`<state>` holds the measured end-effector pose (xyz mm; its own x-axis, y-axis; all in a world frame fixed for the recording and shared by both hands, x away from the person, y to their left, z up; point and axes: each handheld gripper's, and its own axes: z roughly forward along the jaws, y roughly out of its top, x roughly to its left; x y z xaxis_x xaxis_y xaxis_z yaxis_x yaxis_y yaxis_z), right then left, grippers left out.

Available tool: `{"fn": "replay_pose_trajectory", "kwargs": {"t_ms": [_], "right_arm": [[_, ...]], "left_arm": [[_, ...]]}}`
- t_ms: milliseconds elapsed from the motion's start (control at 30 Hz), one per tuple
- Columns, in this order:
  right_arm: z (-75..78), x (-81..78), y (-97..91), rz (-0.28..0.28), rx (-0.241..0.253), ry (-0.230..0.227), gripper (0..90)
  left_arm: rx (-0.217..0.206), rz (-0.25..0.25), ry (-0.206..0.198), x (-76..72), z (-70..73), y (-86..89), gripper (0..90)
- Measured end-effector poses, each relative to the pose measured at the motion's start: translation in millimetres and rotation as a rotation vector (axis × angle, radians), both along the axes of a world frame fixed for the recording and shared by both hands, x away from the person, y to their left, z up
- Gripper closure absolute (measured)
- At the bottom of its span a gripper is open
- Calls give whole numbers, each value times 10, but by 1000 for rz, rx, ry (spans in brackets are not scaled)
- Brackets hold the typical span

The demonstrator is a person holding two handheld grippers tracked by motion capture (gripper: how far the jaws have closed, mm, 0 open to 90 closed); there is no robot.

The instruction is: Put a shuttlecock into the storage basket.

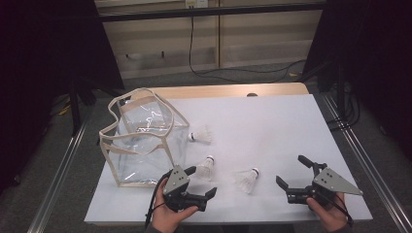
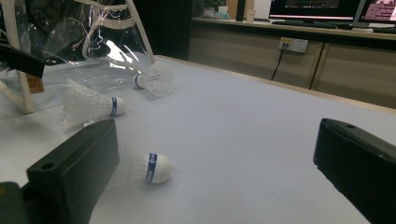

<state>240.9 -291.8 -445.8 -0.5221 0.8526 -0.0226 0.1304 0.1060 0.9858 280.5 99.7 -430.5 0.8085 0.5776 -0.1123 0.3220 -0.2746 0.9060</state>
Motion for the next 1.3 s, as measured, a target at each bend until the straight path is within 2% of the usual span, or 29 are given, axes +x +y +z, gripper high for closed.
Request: {"fn": "replay_pose_trajectory", "kwargs": {"t_ms": [267,467,600,967,1300], "right_arm": [[0,1,0,1,1,0,1],[0,3,-7,3,2,-3,1],[-1,4,-8,3,0,-5,1],[1,0,-6,0,-3,-6,1],[4,-2,-8,1,1,-7,1]], "left_arm": [[27,37,-17,-1,-11,-45,94],[21,24,-33,-30,9,-75,123],[29,19,-13,-33,-14,-133,126],[83,60,39,37,-86,-236,170],[103,84,75,110,-146,-321,207]]}}
